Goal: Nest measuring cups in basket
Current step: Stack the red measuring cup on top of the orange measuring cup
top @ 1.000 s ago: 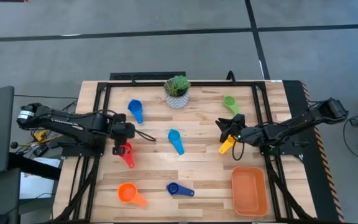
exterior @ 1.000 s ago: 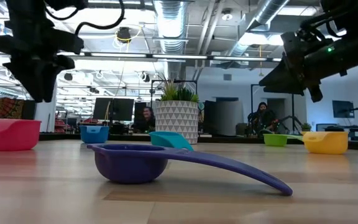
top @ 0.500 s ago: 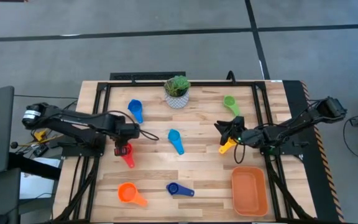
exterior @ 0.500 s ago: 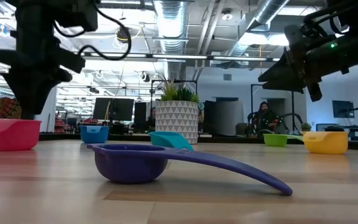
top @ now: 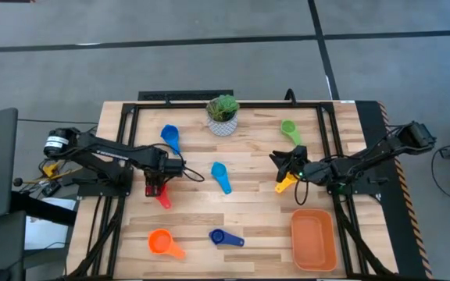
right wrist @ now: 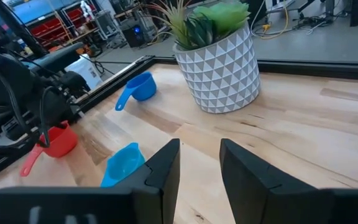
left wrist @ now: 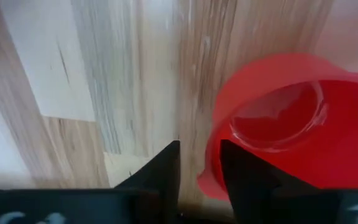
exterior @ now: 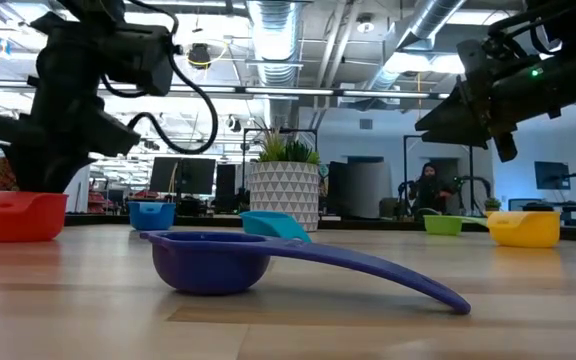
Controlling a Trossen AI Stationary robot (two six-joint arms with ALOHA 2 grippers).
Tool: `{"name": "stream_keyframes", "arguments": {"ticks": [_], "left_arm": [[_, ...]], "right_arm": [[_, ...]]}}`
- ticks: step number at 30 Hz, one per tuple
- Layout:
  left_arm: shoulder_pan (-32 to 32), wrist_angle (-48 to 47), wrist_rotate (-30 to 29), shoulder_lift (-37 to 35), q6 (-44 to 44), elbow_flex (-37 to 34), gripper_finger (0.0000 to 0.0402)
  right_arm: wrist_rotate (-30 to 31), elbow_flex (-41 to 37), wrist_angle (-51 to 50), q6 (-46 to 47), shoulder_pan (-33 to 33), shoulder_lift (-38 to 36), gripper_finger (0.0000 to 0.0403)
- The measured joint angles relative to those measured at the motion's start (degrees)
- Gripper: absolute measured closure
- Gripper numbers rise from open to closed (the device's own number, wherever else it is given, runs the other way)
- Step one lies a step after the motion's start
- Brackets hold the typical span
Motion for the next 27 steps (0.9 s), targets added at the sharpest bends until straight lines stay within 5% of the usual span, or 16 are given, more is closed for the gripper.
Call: {"name": "stream_keyframes", "arguments": {"ticks": [6, 15, 21, 27], "left_arm": [[-0.02, -1.85, -0.24, -0.11, -0.56, 2.00, 0.0391], [-6.76, -10.78, -4.21, -2.98, -8.87, 12.56, 0.0398], [-16.69, -13.30, 5.01, -4.44, -17.95, 20.32, 0.0399], [-26.53, -4.17, 9.85, -3.80, -27.27, 21.41, 0.0400]], "right_arm": [[-0.02, 0.00, 0.39, 0.04, 0.00, 0.00, 0.0277], [-0.20, 0.00, 5.10, -0.81, 3.67, 0.00, 0.0301], [1.06, 0.00, 6.83, -1.36, 6.34, -0.01, 0.0313], [3.16, 0.00, 8.08, -1.46, 8.61, 0.00, 0.0324]]}}
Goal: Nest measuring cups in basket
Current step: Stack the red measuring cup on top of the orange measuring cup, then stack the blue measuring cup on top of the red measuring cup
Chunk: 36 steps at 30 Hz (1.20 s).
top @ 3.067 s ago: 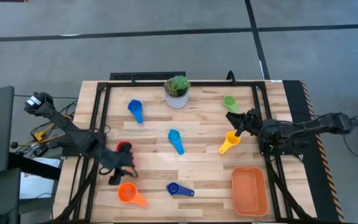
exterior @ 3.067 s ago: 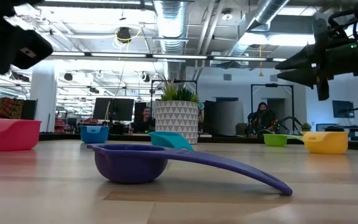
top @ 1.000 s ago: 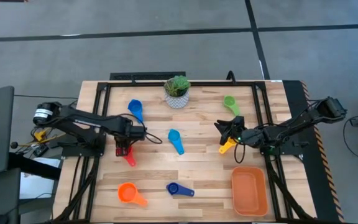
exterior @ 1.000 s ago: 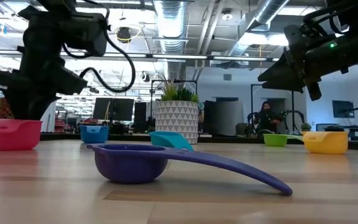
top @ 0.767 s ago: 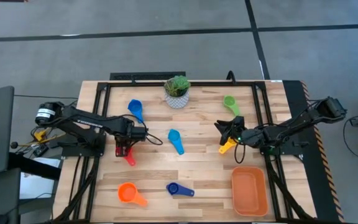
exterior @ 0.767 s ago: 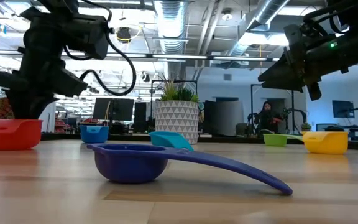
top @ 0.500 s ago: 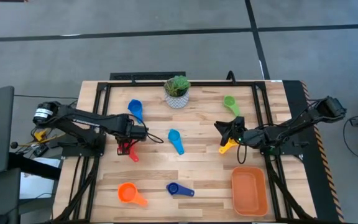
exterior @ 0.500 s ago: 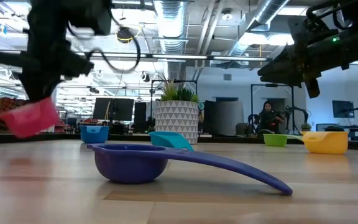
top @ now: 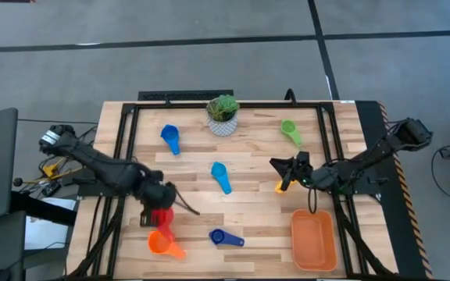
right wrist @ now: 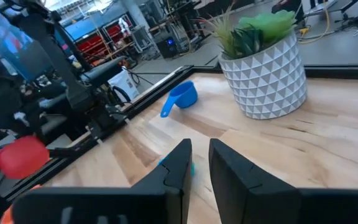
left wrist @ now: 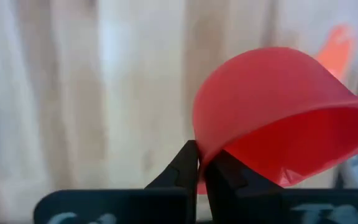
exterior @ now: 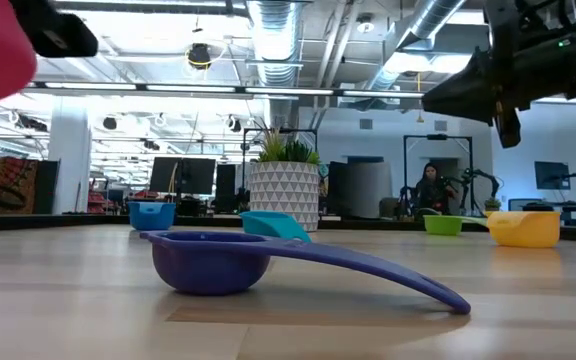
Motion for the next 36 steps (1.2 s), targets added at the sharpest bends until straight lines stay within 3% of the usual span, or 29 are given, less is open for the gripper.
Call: {"name": "stream_keyframes", "arguments": {"ticks": [6, 11, 19, 28, 36], "left_arm": [[-4.85, 2.88, 2.04, 3.55, -8.20, -0.02, 0.0401], [-6.59, 3.28, 7.42, 7.98, -14.55, -0.02, 0.0401], [-7.77, 5.63, 13.23, 14.21, -15.53, -0.02, 0.0391], [-7.28, 5.83, 11.85, 16.27, -14.29, -0.02, 0.0326], [-3.10, 3.43, 5.34, 15.79, -8.21, -0.02, 0.0279]], "right_arm": [[1.62, 0.00, 0.36, -0.02, 0.90, 0.00, 0.0328], [1.62, 0.00, 0.45, 0.00, 0.87, 0.00, 0.0327], [1.26, 0.00, 0.45, 0.17, 0.90, 0.00, 0.0327], [0.93, 0.00, 0.45, 0.17, 0.92, 0.00, 0.0327], [0.90, 0.00, 0.41, 0.15, 0.94, 0.00, 0.0327]]}}
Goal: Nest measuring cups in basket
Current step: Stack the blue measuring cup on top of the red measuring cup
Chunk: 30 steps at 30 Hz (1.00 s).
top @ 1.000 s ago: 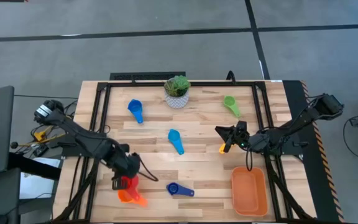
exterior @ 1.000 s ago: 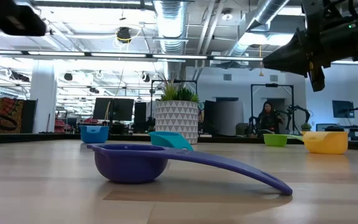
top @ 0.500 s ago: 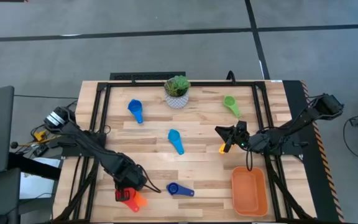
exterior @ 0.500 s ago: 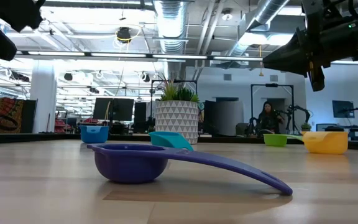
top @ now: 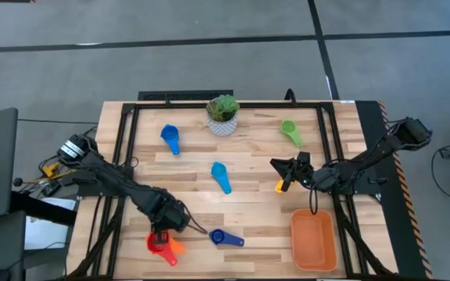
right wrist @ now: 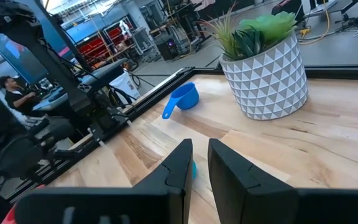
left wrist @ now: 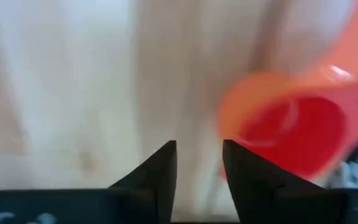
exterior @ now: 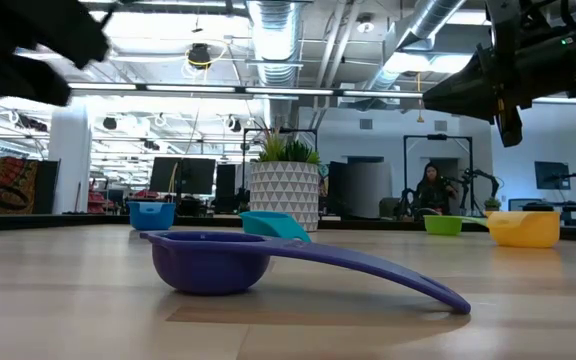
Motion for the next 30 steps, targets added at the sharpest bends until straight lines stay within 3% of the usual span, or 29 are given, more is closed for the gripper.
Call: {"name": "stream_keyframes", "arguments": {"ticks": [9, 15, 20, 22, 25, 30], "left_arm": [[8.74, -3.42, -15.25, -8.36, 8.09, 0.00, 0.0274], [11.62, 1.53, -33.98, -14.79, 11.00, 0.00, 0.0274], [12.74, 3.42, -49.19, -16.89, 15.08, 0.00, 0.0274], [15.42, 3.78, -49.40, -16.99, 17.56, 0.00, 0.0274], [22.48, 4.27, -44.01, -16.88, 21.48, 0.00, 0.0274], [35.52, 6.91, -40.84, -16.64, 31.20, 0.00, 0.0274]], "right_arm": [[0.04, 0.00, -0.51, -0.02, 0.94, 0.00, 0.0327], [1.17, 0.00, -1.70, 1.55, -0.49, 0.02, 0.0327], [-2.73, 0.28, -1.79, 2.16, -2.08, 0.02, 0.0327], [-3.15, 0.84, -1.67, 2.16, -1.96, 0.19, 0.0327], [-3.21, 2.22, -1.79, 2.06, -0.91, 1.10, 0.0327], [-3.17, 4.48, -1.92, 1.51, 1.70, 4.56, 0.0327]]}}
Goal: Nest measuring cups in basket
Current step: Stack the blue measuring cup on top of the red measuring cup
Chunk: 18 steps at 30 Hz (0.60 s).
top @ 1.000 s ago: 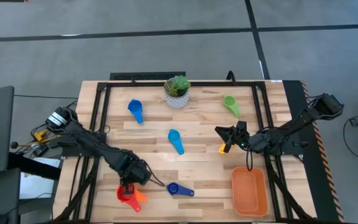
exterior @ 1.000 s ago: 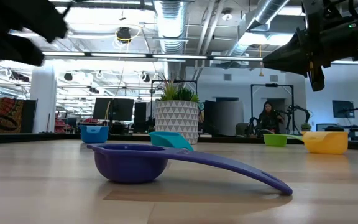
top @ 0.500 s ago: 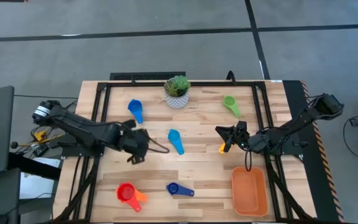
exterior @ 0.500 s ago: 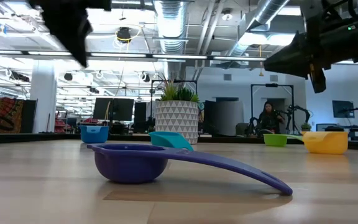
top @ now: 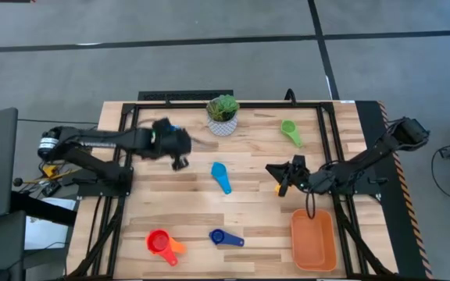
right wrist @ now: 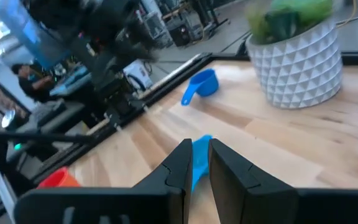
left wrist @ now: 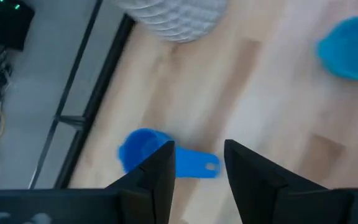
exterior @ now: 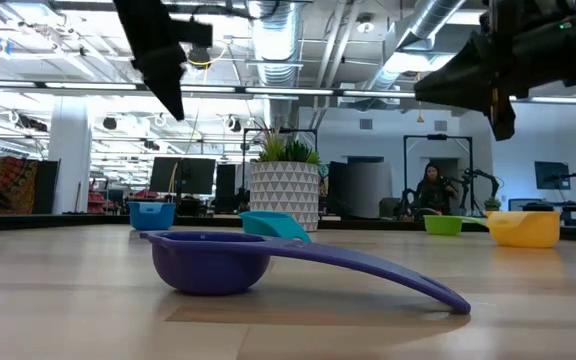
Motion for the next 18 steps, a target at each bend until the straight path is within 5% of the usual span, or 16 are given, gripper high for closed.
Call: {"name": "stream_keyframes", "arguments": {"ticks": [7, 13, 18], "left_arm": [[18.12, 7.60, 16.12, -0.02, 6.76, -2.96, 0.0274], [28.40, 6.64, 13.95, 0.00, -7.44, -9.65, 0.0274], [33.41, 10.69, 15.44, -0.13, -11.20, -13.75, 0.0274]], "right_arm": [[0.46, 0.72, 0.14, 1.34, 4.03, 4.88, 0.0327], [1.11, 0.75, -0.03, 4.82, 5.53, 7.34, 0.0327], [1.79, 0.75, -0.15, 4.96, 4.83, 8.53, 0.0327]]}}
